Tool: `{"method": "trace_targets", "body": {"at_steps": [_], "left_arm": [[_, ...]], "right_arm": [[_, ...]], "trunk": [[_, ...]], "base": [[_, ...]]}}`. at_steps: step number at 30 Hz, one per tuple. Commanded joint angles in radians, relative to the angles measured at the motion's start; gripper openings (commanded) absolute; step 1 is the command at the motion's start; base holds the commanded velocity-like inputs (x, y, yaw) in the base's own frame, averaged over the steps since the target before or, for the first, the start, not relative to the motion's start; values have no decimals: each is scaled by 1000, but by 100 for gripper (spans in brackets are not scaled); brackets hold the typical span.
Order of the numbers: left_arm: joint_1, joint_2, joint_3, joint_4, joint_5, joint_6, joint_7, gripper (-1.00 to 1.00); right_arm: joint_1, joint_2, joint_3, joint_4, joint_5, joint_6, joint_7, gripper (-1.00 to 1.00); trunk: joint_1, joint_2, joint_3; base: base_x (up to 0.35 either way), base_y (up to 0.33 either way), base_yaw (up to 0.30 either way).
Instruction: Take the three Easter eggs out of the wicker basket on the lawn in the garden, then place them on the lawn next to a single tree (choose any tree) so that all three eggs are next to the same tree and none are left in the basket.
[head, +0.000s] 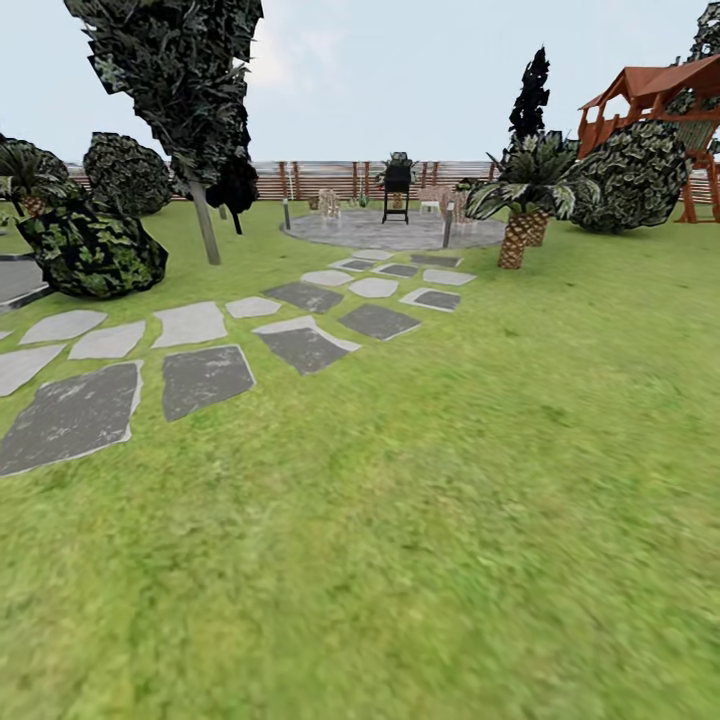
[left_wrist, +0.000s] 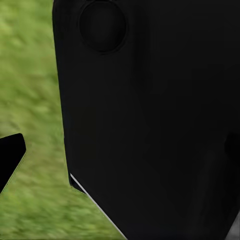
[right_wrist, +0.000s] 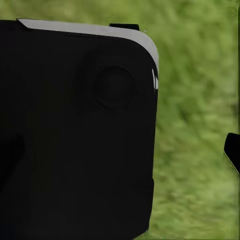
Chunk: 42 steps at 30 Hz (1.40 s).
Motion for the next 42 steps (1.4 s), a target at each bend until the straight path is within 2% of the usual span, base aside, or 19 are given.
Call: {"method": "trace_targets", "body": {"at_steps": [1, 42], "left_arm": [[0, 0, 1, 0, 1, 0, -1, 100], [0, 0, 1, 0, 1, 0, -1, 100]], "right_arm": [[-1, 0, 0, 1, 1, -3, -1, 100], [-1, 0, -1, 1, 1, -3, -1, 100]], "trunk": [[1, 0, -1], [1, 0, -1]], "base": [[336, 0, 0], [336, 0, 0]]}}
